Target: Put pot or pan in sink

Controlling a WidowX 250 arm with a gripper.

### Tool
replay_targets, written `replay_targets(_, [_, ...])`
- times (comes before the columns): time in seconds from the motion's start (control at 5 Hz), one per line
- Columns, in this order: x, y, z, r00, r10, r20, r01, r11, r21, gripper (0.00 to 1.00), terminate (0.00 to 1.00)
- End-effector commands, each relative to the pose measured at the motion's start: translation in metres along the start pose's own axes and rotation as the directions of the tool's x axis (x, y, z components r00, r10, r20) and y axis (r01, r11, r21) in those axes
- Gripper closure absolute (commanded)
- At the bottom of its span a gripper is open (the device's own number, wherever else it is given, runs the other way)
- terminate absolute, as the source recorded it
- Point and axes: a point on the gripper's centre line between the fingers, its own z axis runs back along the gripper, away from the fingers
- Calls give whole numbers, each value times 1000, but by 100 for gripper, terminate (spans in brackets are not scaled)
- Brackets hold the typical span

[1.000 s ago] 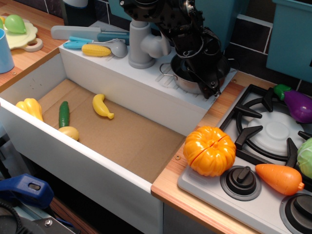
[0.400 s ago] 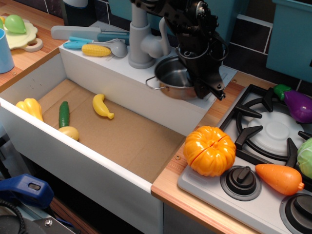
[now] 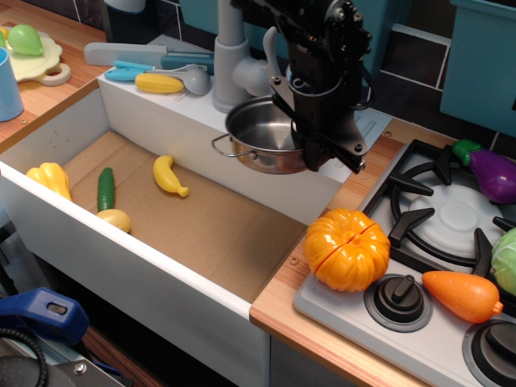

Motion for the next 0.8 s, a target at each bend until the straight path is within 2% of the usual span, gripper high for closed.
replay_targets(0.0, [-24,9,12,996,79,39,-83,986,141,100,0])
replay_targets(0.2, [-42,8,-2,991,120,65,-129,978,163,100,0])
replay_targets(0.4, [-46,11,-16,987,135,92,-150,972,183,100,0])
replay_targets(0.6, [-43,19,-29,983,118,142,-142,975,171,0,0])
